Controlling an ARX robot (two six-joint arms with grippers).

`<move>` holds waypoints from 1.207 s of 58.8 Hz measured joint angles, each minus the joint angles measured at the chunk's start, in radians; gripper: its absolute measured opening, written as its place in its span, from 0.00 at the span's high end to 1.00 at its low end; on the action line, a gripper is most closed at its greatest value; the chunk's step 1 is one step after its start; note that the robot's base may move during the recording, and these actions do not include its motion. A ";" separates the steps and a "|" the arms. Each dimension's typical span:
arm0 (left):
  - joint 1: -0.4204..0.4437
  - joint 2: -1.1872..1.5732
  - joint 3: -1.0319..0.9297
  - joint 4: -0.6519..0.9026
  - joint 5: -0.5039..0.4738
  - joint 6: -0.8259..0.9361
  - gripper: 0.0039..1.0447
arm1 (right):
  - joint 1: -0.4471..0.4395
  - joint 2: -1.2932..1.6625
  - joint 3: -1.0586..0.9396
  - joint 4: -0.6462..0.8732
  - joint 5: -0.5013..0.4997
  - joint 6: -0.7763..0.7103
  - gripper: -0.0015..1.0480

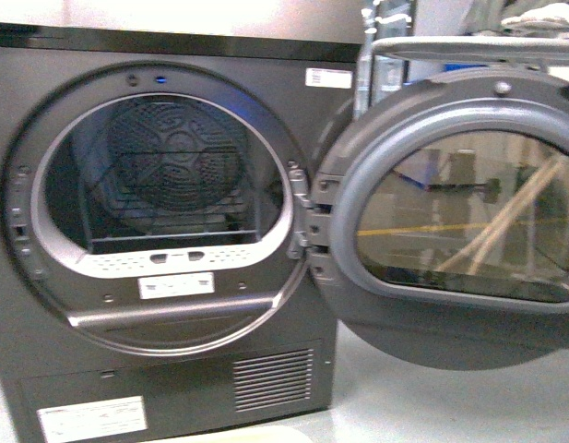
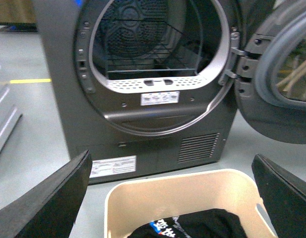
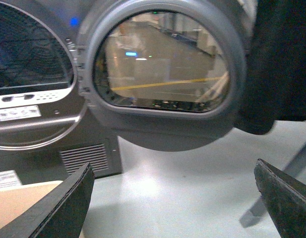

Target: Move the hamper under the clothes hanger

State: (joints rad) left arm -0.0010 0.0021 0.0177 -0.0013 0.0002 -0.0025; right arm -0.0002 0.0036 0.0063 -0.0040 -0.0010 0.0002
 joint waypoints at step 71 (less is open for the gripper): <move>-0.043 1.144 0.304 0.480 -0.006 -0.006 0.06 | -0.054 0.910 0.182 0.579 -0.142 0.198 0.08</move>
State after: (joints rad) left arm -0.0437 1.1458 0.3218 0.4786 -0.0055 -0.0090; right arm -0.0544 0.9134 0.1883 0.5751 -0.1432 0.1986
